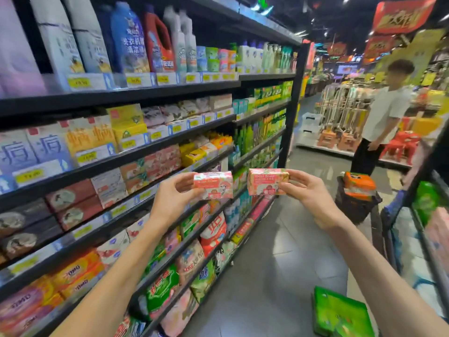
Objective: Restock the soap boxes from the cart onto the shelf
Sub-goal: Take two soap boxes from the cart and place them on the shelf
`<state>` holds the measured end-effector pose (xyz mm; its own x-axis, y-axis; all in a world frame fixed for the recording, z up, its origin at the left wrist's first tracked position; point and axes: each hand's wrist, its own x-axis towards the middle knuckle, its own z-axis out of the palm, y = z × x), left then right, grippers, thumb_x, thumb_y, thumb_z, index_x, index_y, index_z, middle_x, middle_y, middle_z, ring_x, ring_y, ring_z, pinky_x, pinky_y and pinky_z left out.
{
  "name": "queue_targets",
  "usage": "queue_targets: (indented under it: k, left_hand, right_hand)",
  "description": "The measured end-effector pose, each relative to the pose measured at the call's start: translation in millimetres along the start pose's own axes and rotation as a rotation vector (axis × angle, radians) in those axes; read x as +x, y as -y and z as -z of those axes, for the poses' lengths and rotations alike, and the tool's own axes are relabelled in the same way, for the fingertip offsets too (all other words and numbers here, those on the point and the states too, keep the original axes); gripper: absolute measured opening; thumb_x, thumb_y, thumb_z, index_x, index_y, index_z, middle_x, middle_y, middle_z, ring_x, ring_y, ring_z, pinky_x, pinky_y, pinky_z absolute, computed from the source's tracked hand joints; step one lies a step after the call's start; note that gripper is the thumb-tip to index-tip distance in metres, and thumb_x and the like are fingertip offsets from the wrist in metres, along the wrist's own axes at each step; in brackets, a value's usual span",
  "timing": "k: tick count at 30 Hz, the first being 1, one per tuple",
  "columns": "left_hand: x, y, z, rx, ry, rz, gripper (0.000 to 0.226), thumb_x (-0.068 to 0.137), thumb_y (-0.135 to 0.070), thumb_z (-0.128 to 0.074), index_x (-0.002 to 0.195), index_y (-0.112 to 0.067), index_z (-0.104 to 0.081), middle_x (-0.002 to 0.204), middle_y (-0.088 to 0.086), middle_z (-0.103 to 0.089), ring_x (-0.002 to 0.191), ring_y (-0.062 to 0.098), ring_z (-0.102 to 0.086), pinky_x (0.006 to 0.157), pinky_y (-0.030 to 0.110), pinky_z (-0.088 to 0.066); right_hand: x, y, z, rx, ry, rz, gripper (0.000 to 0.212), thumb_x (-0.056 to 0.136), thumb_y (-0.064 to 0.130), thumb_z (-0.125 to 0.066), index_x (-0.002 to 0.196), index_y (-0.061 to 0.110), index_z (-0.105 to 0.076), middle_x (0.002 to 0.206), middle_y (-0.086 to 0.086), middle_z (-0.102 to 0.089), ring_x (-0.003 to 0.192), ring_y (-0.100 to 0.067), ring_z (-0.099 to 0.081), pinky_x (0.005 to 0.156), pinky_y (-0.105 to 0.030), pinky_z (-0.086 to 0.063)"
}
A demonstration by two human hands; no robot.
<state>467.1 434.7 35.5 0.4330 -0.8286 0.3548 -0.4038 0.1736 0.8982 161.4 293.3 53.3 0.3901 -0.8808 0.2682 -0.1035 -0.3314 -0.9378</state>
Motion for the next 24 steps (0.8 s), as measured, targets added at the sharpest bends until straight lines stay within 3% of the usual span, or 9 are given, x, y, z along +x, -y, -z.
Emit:
queue_targets:
  k: [4, 8, 12, 16, 24]
  left_hand:
    - [43.2, 17.9, -7.4, 0.029, -0.126, 0.054, 0.042, 0.079, -0.02, -0.085, 0.118, -0.022, -0.072, 0.108, -0.008, -0.077, 0.102, 0.008, -0.072, 0.097, 0.041, -0.057]
    - [82.0, 43.0, -1.7, 0.062, -0.257, 0.103, 0.041, 0.078, -0.018, -0.086, 0.115, -0.025, -0.071, 0.107, -0.009, -0.076, 0.103, 0.006, -0.071, 0.09, 0.028, -0.058]
    - [112.6, 72.1, 12.6, 0.128, -0.366, 0.128, 0.044, 0.076, -0.018, -0.088, 0.117, -0.022, -0.071, 0.11, -0.008, -0.075, 0.104, 0.005, -0.07, 0.099, 0.036, -0.055]
    - [137.8, 92.6, 24.1, 0.156, -0.462, 0.181, 0.046, 0.075, -0.019, -0.088, 0.117, -0.026, -0.07, 0.11, -0.011, -0.074, 0.104, 0.002, -0.069, 0.098, 0.03, -0.054]
    - [163.0, 117.5, 39.5, 0.254, -0.617, 0.289, 0.05, 0.078, -0.018, -0.085, 0.125, -0.013, -0.067, 0.115, -0.004, -0.072, 0.105, 0.001, -0.067, 0.101, 0.03, -0.052]
  right_hand:
    - [88.8, -24.8, -9.9, 0.018, 0.09, 0.018, 0.039, 0.085, 0.013, -0.076, 0.123, 0.014, -0.067, 0.105, -0.001, -0.076, 0.102, -0.025, -0.071, 0.09, -0.036, -0.058]
    - [165.3, -45.5, -39.1, 0.021, 0.212, 0.034, 0.045, 0.083, 0.022, -0.078, 0.126, 0.017, -0.065, 0.111, 0.002, -0.074, 0.103, -0.015, -0.071, 0.097, -0.043, -0.055]
    - [223.7, -59.3, -78.0, 0.03, 0.325, 0.06, 0.038, 0.085, 0.025, -0.076, 0.122, 0.024, -0.067, 0.113, 0.002, -0.074, 0.101, -0.014, -0.071, 0.093, -0.037, -0.055]
    - [278.9, -66.9, -119.4, 0.058, 0.432, 0.096, 0.04, 0.085, 0.025, -0.076, 0.123, 0.023, -0.066, 0.112, 0.004, -0.073, 0.105, -0.013, -0.069, 0.093, -0.035, -0.055]
    - [355.1, -80.6, -193.6, 0.087, 0.617, 0.149, 0.048, 0.083, 0.032, -0.077, 0.128, 0.021, -0.064, 0.115, 0.009, -0.072, 0.108, -0.008, -0.067, 0.096, -0.034, -0.054]
